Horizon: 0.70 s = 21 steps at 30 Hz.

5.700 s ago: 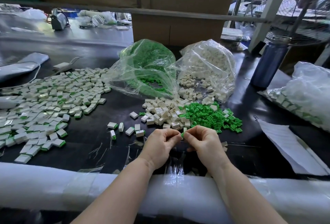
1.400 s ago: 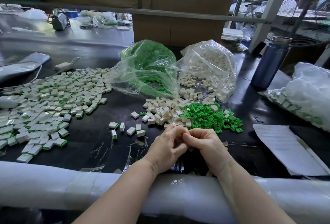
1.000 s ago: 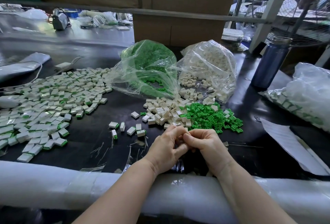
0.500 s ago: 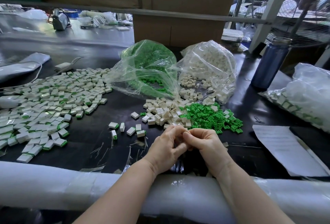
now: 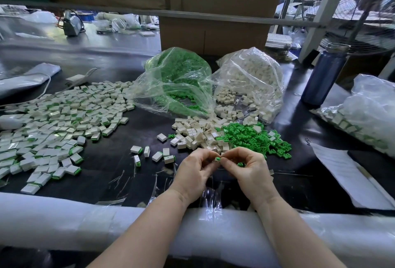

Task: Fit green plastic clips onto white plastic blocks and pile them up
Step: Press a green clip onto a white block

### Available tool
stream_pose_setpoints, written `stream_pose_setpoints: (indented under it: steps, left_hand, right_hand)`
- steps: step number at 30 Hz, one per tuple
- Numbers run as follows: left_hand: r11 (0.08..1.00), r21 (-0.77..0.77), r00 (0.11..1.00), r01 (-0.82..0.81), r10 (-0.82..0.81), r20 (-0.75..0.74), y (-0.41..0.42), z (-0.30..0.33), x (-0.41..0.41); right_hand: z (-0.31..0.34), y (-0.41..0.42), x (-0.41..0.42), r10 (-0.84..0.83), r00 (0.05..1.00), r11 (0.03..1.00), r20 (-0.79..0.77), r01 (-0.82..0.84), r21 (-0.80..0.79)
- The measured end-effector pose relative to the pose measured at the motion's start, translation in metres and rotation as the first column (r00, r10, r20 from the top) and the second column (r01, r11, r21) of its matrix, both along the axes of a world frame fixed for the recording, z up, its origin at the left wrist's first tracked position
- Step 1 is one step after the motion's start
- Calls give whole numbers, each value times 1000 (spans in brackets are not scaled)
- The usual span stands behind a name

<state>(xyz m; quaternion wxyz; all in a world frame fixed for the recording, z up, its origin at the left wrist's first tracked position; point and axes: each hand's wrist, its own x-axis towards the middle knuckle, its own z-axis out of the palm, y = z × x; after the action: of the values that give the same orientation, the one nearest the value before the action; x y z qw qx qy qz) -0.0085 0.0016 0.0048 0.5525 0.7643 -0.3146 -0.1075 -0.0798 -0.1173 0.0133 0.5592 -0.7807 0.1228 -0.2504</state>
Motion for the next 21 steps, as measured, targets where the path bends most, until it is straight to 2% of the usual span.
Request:
stream_pose_setpoints:
  steps: [5,10,14,18,21]
  left_hand:
    - [1000,20,999,9,-10,45,-1,2,-2]
    - [999,15,998,-47,46,53,0,3,-3]
    - [976,-11,971,-220,220,93,1,2,-2]
    - [889,10,875,-458,449,178,4,-1,4]
    - [827,45,811,-560,536,236,5,-3,7]
  right_hand:
    - [-3,0,2,-34,997,994,-67,27,-106]
    - [-3,0,2,-64,996,994,-68,57,-96]
    - [-6,-6,2,-249,967,963,-48,242,-123]
    - [-10,-10,3,-395,914,907,-95,372,-196]
    - [-10,-13,3,-458,878,875,-140,418,-244]
